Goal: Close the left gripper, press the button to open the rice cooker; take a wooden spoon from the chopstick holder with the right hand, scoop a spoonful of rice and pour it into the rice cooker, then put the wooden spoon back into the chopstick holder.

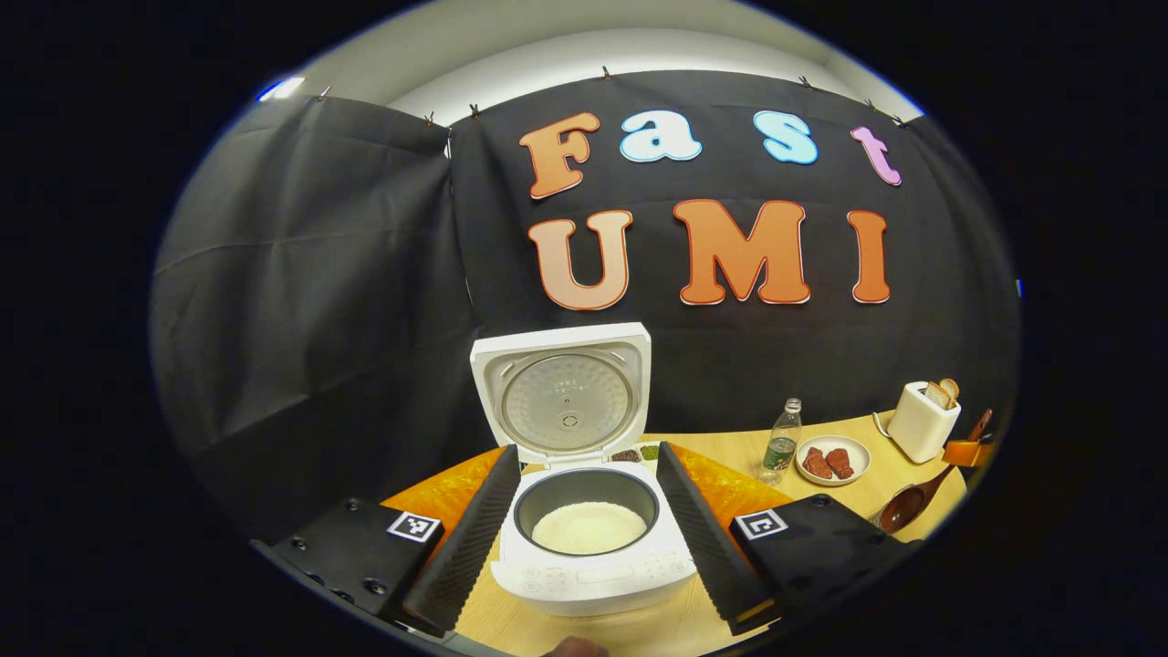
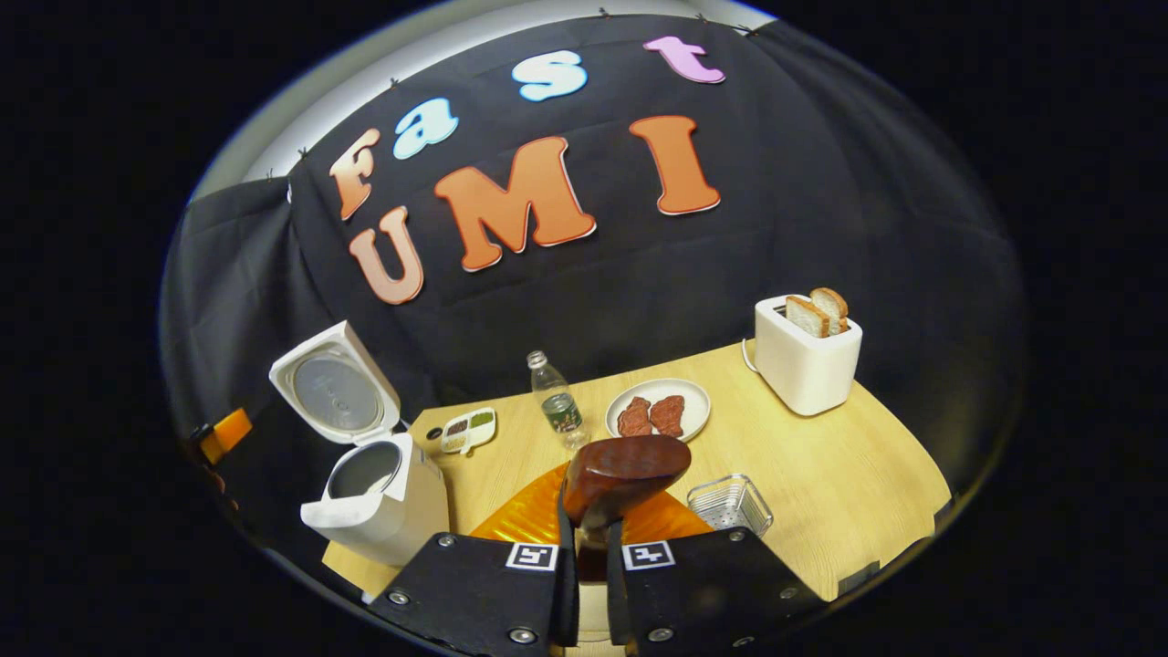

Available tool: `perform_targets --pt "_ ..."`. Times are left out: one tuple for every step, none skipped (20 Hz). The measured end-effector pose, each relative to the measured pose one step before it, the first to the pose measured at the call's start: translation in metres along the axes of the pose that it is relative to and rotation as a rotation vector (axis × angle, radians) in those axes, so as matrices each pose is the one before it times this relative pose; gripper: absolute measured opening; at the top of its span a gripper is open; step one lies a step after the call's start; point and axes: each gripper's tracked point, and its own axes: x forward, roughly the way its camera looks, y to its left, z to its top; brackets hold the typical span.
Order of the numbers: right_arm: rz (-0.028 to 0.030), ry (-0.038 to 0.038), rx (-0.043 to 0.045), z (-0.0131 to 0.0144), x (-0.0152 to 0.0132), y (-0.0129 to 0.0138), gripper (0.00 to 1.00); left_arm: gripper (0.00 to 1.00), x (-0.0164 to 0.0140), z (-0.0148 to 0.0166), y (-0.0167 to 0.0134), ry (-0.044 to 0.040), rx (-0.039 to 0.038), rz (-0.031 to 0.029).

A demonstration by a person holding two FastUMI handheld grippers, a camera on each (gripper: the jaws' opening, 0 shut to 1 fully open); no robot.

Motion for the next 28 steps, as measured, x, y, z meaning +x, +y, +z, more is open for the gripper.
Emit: perform_targets --pt "-0.00317 0.01221 -0.03281 -0.00911 0.00119 0.0069 0.12 0.99 0.00154 -0.00221 0.0031 0.00301 -0.00021 -0.00397" --pt "-0.00715 0.01534 -0.03644 -0.01041 0.00268 0.00515 0.12 0.99 0.00249 -0.00336 0.00215 0.00637 -0.00143 -0.00644" --pt "-0.00989 0.01019 -0.04321 -0.01053 0.00245 0.0049 0.12 0.99 0.00248 -0.00249 0.00244 0.00784 -0.00217 -0.00537" --pt "-0.0187 0.01229 -0.04374 -0.00997 0.00136 0.00303 0.12 0.99 0.00312 -0.00291 0.00192 0.00724 -0.00206 -0.00678" --pt "-0.01385 0.00942 -0.04668 -0.01083 0.00359 0.0036 0.12 0.99 0.0 -0.00222 0.00023 0.00703 -0.00087 -0.00334" --pt "-0.01628 0.00798 -0.04438 -0.0077 0.00525 0.00275 0.12 0.99 0.00192 -0.00213 0.00122 0.00505 0.00006 -0.0028" --pt "-0.01396 0.00982 -0.04862 -0.00895 0.00526 0.0027 0.12 0.99 0.00248 -0.00256 0.00387 0.00536 0.00089 -0.00218" --pt "-0.01408 0.00498 -0.04167 -0.00807 0.00311 0.00175 0.12 0.99 0.0015 -0.00145 0.00362 0.00288 0.00312 -0.00227" --pt "-0.01561 -0.00724 -0.03287 -0.00482 0.00171 0.00396 0.12 1.0 0.00129 -0.00077 0.00333 0.00235 0.00521 -0.00055" --pt "-0.01971 -0.01076 -0.03791 -0.0032 0.00294 0.002 0.12 0.99 0.00151 -0.00022 0.00221 0.00284 0.00587 -0.00189" --pt "-0.01044 -0.0044 -0.03762 -0.00405 0.00211 0.00638 0.12 0.99 -0.00002 -0.00205 0.00065 0.00378 0.00695 -0.00351" --pt "-0.02016 -0.01131 -0.05085 -0.00475 0.00309 0.00405 0.12 0.99 0.00078 0.00045 0.0007 0.00526 0.00931 -0.00497" --pt "-0.00876 -0.00119 -0.03854 -0.00398 0.00285 0.0057 0.12 0.99 0.00152 -0.00084 0.0012 0.00257 0.01128 -0.00619" --pt "-0.01671 -0.00574 -0.03646 -0.00574 0.00056 0.00489 0.12 1.0 0.00153 0.00081 0.0009 -0.0002 0.01322 -0.00661" --pt "-0.01078 0.00324 -0.03232 -0.00661 0.00245 0.0044 0.12 1.0 0.00146 0.00014 0.00084 0.0002 0.01542 -0.00616" --pt "-0.01122 0.00301 -0.02671 -0.00785 0.00117 0.00255 0.12 0.99 0.00217 0.00096 -0.00003 -0.00032 0.01156 -0.00627" --pt "-0.00022 0.00575 -0.02117 -0.0046 -0.00031 0.00456 0.12 0.99 0.00088 0.00044 -0.00016 0.00044 0.00849 -0.00753" --pt "-0.00495 0.00048 -0.02021 -0.00309 0.00081 0.00233 0.12 0.99 0.00222 0.00019 -0.00188 0.0015 0.00563 -0.00816" --pt "0.00548 -0.01504 -0.00319 0.00114 -0.00148 0.0047 0.12 1.0 0.00115 0.00049 -0.00229 0.00077 0.0032 -0.0106" --pt "0.00118 0.00985 0.00723 -0.00216 -0.00213 0.00141 0.12 1.0 0.0012 0.00163 -0.00238 0.00008 0.00474 -0.01022" --pt "0.0041 -0.0033 0.02034 0.00066 -0.00113 0.00168 0.12 0.99 0.00059 0.00095 -0.00178 -0.0041 0.00568 -0.00808" --pt "0.0062 0.00101 0.02464 0.00124 -0.00274 0.00142 0.12 1.0 0.00102 0.00151 -0.00188 -0.00407 0.00686 -0.00699" --pt "0.01261 0.00279 0.03165 0.00087 -0.00235 0.00265 0.12 1.0 0.00028 -0.00099 -0.00052 -0.0033 0.00508 -0.00419" --pt "0.01526 -0.00045 0.03535 0.00277 -0.00237 0.00374 0.12 1.0 0.00095 0.00112 -0.00076 -0.00136 0.00321 -0.00576" --pt "0.02034 0.00291 0.04009 0.00213 -0.00171 0.00563 0.12 1.0 0.00053 -0.0007 -0.00105 0.00003 0.00083 -0.0031" --pt "0.01957 0.00411 0.03627 0.00154 -0.00125 0.00579 0.12 0.99 0.00117 -0.00136 -0.00057 0.0029 -0.00069 -0.00282" --pt "0.02247 0.00765 0.03929 0.00109 -0.0008 0.00675 0.12 1.0 -0.00071 -0.00202 0.00053 0.00276 -0.00329 -0.00091" --pt "0.01913 0.00476 0.0371 0.00113 -0.0015 0.00605 0.12 1.0 0.00035 -0.00126 0.00011 0.00431 -0.00386 -0.00207"
